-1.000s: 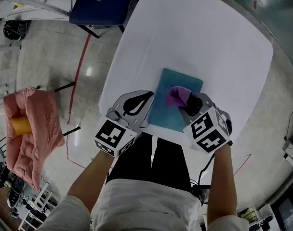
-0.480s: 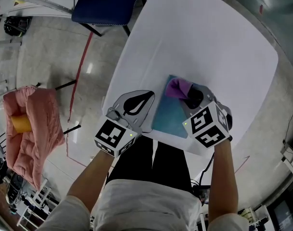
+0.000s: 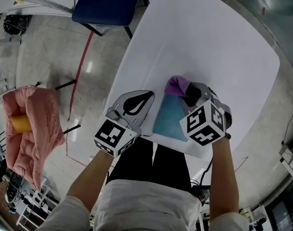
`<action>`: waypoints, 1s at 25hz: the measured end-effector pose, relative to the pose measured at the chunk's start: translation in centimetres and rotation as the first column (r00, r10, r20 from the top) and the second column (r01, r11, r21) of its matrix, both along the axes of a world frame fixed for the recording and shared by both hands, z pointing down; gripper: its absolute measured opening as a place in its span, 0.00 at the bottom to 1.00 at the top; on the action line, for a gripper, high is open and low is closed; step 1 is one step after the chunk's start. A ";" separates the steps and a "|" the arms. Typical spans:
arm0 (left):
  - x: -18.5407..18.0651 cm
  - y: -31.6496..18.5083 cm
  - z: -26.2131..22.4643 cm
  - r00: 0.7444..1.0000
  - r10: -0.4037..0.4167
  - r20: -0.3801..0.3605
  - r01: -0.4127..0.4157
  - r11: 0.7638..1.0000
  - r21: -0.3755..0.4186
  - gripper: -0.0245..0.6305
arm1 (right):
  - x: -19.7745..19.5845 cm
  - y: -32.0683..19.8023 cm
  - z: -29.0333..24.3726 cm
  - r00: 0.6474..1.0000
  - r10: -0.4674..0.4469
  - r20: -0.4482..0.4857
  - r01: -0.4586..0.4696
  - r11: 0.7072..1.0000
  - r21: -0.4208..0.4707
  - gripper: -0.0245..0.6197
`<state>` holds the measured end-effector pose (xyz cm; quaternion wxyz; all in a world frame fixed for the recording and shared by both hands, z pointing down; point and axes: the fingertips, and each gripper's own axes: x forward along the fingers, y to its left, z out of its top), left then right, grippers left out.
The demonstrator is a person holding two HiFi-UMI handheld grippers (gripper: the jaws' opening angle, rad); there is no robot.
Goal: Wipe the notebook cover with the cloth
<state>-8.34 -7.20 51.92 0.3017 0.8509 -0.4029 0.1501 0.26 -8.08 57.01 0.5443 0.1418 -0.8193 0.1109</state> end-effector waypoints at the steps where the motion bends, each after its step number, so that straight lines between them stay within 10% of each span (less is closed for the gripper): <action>1: 0.0 0.0 0.0 1.000 0.000 -0.001 0.000 1.000 0.000 0.04 | 0.0 0.1 0.1 1.000 -0.011 -0.011 0.011 1.000 0.007 0.21; 25: 0.7 1.4 0.2 1.000 0.011 -0.006 -0.011 1.000 -0.002 0.04 | -0.4 2.3 0.4 1.000 -0.003 -0.019 0.002 1.000 -0.009 0.21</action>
